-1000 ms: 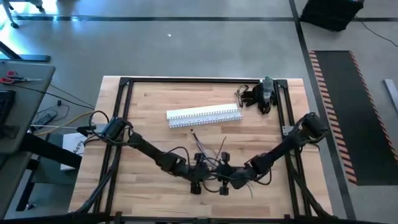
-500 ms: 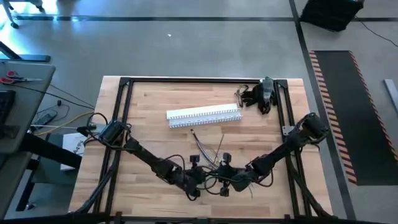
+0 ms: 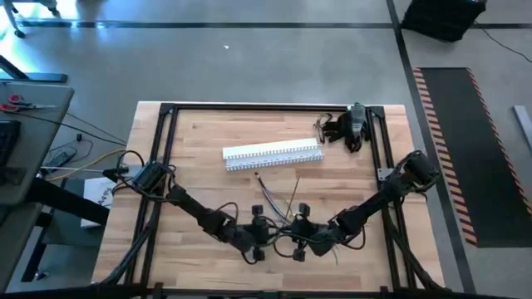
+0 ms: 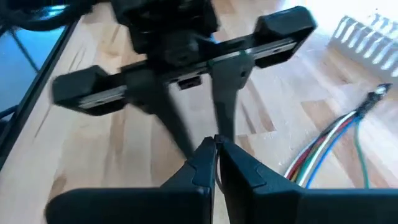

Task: Ziptie cables
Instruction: Wrap the cable wires with black ziptie

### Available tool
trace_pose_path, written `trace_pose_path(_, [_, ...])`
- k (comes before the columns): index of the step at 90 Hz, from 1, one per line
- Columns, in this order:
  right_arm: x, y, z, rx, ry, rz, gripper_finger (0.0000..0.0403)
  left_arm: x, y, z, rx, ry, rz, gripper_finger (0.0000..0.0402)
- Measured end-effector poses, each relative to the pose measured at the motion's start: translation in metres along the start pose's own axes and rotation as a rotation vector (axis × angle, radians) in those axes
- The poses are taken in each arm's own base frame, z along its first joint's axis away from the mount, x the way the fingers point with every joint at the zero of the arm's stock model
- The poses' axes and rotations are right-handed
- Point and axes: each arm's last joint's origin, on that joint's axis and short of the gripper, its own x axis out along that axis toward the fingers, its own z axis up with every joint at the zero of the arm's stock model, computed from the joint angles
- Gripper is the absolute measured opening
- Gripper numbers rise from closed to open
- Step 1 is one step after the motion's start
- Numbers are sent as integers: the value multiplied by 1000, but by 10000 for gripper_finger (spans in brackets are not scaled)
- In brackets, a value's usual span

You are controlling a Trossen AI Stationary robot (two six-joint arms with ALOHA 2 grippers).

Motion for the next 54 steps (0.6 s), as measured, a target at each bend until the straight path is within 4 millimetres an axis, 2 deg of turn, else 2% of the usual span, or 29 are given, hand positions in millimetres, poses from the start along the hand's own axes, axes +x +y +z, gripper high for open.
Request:
trace_pose_path(12, [-1, 2, 4, 42, -41, -1, 0, -1, 2, 0, -1, -34, 55, 108])
trace_pose_path(28, [-1, 2, 5, 53, -55, -1, 0, 0, 5, 1, 9, -34, 86, 108])
trace_pose_path(54, [-4, 6, 6, 70, -87, -13, 0, 0, 4, 0, 25, -35, 75, 56])
